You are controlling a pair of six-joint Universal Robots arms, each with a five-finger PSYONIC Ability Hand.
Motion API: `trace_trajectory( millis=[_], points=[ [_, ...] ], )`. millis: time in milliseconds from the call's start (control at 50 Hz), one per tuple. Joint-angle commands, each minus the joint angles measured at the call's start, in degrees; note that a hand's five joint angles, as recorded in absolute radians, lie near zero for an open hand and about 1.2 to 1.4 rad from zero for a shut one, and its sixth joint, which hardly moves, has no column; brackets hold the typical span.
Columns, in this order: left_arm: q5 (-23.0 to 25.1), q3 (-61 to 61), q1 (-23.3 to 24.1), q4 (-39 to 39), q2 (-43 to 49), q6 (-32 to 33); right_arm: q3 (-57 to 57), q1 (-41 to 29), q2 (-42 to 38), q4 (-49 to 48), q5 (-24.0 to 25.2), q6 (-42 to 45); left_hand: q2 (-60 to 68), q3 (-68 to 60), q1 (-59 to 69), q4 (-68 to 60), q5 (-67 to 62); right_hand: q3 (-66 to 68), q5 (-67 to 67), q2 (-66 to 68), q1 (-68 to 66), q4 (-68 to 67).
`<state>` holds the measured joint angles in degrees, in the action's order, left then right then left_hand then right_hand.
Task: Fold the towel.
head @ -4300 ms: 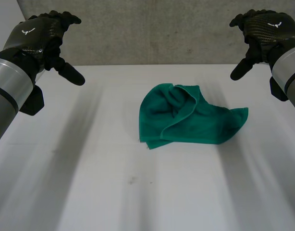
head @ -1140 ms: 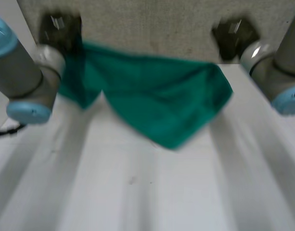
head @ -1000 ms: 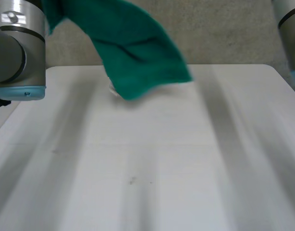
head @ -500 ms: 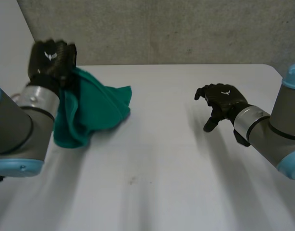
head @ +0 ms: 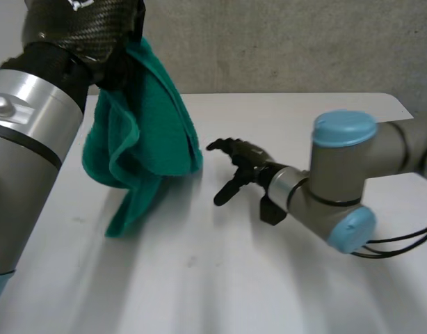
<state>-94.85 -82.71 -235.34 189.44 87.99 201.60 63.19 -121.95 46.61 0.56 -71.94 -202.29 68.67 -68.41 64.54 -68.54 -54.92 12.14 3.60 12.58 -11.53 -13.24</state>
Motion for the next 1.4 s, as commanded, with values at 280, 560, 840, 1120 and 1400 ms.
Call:
trace_trajectory(
  millis=[280, 560, 840, 1120, 1400],
  points=[
    [-0.94, 1.94, 0.76, -0.13, -3.35, 0.20, -13.09, -5.32, -11.02, -1.17, -14.00, -2.68, 11.33, -11.59, 15.46, -11.46, -15.08, 67.86, 66.40, 67.41, -68.47, -66.76],
    [0.19, -8.15, -14.88, -1.96, -0.46, 0.29, -0.53, 10.06, 18.68, 8.21, -8.76, 49.86, 11.33, -11.59, 15.46, -11.46, -15.08, 67.86, 66.40, 67.42, -68.47, -66.76],
    [4.77, -12.74, -14.19, -8.56, 14.84, 0.55, 8.88, 10.33, 26.08, 33.54, -6.02, 68.24, 11.33, -11.59, 15.46, -11.46, -15.08, 67.86, 66.40, 67.42, -68.47, -66.76],
    [4.50, 18.08, -13.31, -4.27, 31.55, 14.96, -15.72, 9.71, 10.43, 16.67, -16.74, 68.43, 11.33, -11.59, 15.46, -11.46, -15.08, 67.86, 66.40, 67.42, -68.47, -66.76],
    [4.94, 17.85, -13.57, 23.61, 23.72, 10.31, -11.89, 10.42, 22.73, -12.96, -17.10, 57.97, 11.33, -11.59, 15.46, -11.46, -15.08, 67.86, 66.40, 67.42, -68.47, -66.76]
  ],
)
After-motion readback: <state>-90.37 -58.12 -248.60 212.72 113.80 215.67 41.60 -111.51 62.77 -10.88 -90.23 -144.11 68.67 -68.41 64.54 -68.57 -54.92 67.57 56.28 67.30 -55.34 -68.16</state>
